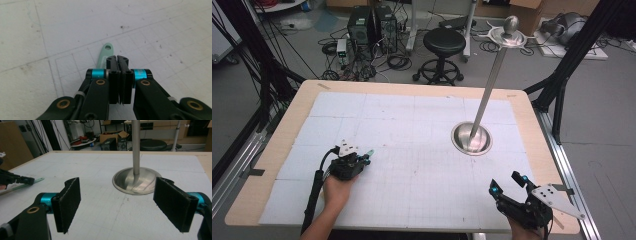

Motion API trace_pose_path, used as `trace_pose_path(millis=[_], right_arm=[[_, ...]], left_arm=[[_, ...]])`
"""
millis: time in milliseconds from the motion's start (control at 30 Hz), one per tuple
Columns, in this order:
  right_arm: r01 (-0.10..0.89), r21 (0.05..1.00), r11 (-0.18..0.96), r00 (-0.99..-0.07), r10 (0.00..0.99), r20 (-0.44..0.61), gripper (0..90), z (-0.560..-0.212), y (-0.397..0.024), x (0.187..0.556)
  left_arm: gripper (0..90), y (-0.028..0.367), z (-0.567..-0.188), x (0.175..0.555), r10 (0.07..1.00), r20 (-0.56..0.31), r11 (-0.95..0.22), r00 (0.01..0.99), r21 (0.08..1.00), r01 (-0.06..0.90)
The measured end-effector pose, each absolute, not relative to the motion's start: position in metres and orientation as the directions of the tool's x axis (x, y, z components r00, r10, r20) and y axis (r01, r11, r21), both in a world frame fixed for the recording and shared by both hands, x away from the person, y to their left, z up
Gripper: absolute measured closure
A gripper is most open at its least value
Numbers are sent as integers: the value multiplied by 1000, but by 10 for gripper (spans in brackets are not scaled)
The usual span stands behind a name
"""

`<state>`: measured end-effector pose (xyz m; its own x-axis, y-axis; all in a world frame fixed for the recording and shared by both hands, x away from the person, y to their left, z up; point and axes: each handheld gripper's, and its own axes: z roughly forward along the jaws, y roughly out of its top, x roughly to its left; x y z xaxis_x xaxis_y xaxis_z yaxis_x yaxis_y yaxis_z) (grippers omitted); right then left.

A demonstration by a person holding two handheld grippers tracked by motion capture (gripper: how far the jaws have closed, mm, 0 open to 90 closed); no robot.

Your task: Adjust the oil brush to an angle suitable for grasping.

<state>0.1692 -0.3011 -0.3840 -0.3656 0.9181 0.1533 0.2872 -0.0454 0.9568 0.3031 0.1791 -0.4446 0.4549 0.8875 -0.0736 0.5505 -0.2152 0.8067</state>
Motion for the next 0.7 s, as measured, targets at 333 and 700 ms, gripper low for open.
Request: trace_pose_path(millis=[333, 700], right_arm=[[289, 956, -44, -372, 915, 155, 218, -384, -300, 169], [287, 957, 43, -401, 913, 79, 211, -386, -295, 172]], left_arm=[[469, 238, -417, 278, 813, -203, -59, 545, 904, 425], [172, 264, -406, 242, 704, -192, -2, 684, 962, 272]])
